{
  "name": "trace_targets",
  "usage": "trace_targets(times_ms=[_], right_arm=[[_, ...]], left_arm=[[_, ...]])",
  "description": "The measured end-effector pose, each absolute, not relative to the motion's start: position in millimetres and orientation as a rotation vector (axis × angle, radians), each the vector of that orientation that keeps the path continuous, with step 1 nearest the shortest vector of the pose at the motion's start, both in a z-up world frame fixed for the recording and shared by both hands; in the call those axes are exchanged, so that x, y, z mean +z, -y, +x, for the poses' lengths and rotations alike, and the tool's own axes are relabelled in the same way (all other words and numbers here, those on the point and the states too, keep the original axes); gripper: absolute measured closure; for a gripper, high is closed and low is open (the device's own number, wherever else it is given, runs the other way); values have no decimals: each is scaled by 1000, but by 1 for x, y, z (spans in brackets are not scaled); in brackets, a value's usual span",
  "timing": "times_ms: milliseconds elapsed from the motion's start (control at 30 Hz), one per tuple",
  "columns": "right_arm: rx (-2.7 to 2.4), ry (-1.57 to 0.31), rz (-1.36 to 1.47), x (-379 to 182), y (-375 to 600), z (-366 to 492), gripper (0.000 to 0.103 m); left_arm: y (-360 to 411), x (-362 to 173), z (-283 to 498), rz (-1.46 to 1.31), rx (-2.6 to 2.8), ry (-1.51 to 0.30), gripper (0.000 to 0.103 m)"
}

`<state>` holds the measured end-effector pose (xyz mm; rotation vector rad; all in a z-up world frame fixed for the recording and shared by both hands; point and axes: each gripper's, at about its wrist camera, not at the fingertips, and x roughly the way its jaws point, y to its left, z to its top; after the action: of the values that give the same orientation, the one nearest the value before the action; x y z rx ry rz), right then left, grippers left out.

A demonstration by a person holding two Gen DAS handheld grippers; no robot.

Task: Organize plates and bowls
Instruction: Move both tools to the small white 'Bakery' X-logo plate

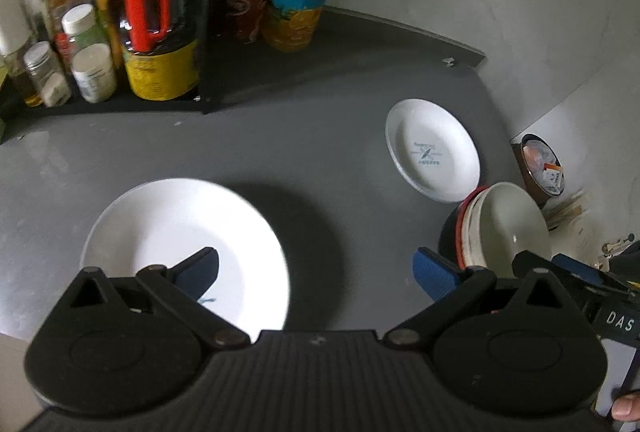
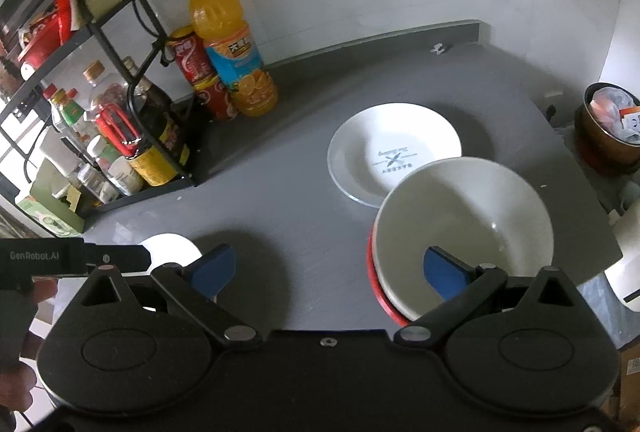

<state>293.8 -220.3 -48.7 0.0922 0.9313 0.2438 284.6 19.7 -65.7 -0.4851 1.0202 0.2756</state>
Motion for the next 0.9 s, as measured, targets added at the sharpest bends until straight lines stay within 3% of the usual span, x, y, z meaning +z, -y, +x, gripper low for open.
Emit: trace_targets(times_ms=[900], right_arm=[[297, -990, 142, -61, 318, 444, 5]], left_arm=[[19, -98, 422, -601, 342, -1032, 3]])
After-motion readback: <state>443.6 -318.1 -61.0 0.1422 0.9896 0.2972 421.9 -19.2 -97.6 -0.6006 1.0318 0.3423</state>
